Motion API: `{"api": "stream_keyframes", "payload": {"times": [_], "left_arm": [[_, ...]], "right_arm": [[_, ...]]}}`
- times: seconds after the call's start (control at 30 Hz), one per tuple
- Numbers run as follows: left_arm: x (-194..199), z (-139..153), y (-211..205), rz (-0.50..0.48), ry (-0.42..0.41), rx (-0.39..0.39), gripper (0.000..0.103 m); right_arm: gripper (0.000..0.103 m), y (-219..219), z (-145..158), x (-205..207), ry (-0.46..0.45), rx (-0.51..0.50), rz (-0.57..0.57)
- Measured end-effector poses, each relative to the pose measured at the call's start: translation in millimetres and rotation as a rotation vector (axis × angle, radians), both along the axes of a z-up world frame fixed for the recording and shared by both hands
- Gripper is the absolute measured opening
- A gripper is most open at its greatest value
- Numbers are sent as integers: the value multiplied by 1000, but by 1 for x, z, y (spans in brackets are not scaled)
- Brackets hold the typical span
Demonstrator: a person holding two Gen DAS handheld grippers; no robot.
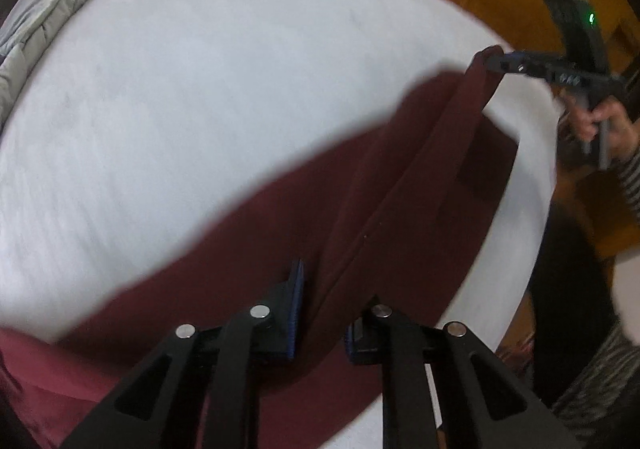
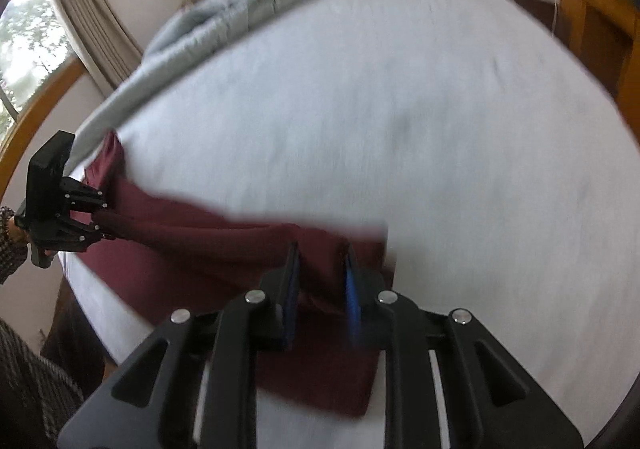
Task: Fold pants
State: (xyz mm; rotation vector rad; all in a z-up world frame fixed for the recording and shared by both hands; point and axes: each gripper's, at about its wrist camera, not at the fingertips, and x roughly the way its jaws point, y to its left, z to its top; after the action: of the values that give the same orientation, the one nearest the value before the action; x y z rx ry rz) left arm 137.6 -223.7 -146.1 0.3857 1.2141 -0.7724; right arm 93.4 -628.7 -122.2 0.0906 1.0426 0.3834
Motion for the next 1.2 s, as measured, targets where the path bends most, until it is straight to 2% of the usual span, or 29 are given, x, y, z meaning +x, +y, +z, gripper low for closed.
{"api": "stream_keyframes", "payload": {"times": [0.03, 0.1, 0.17, 0.27, 0.4, 0.47, 0.5, 0.57, 0.63, 0.7, 0.73, 0.77, 0.87, 0.9, 0.97, 1.07, 1.2], "left_arm": [[-13, -11, -1, 11, -12, 24, 17], [-29, -22, -1, 20, -42, 56, 17], [-33, -31, 1, 60, -62, 47, 17], [-31, -32, -5, 101, -57, 40, 17], [-28, -27, 5, 97, -58, 55, 18], [-25, -24, 12, 102, -58, 57, 18], [-28, -27, 6, 108, -57, 57, 18], [-28, -25, 9, 121, -58, 59, 18], [-33, -26, 6, 124, -67, 72, 20], [-37, -25, 3, 132, -71, 79, 21], [-36, -25, 3, 140, -69, 81, 21], [-40, -29, -3, 145, -67, 82, 21], [-41, -28, -9, 156, -67, 93, 22], [-40, -27, -10, 158, -67, 95, 22], [-33, -25, -1, 168, -59, 92, 23], [-28, -21, -2, 191, -42, 79, 23], [-34, 2, -1, 235, -49, 9, 23]], "right_arm": [[24, 2, -10, -10, 29, -5, -5], [46, 5, -29, -30, 89, -44, -34], [51, 6, -38, -45, 119, -52, -67], [69, -1, -30, -63, 126, 69, -167], [72, -5, -20, -71, 114, 199, -235], [74, -8, -27, -69, 142, 317, -288], [74, -14, -32, -66, 160, 337, -302], [75, -14, -43, -58, 198, 310, -345], [75, -13, -50, -56, 206, 350, -349], [72, -12, -53, -50, 211, 377, -350], [67, -10, -54, -48, 214, 376, -345], [54, -6, -55, -44, 233, 364, -334], [53, -4, -54, -40, 250, 326, -298], [39, -1, -56, -40, 263, 319, -281], [29, -3, -58, -43, 269, 326, -261], [24, -9, -44, -47, 208, 353, -259], [23, -19, -4, -59, 88, 364, -259]]}}
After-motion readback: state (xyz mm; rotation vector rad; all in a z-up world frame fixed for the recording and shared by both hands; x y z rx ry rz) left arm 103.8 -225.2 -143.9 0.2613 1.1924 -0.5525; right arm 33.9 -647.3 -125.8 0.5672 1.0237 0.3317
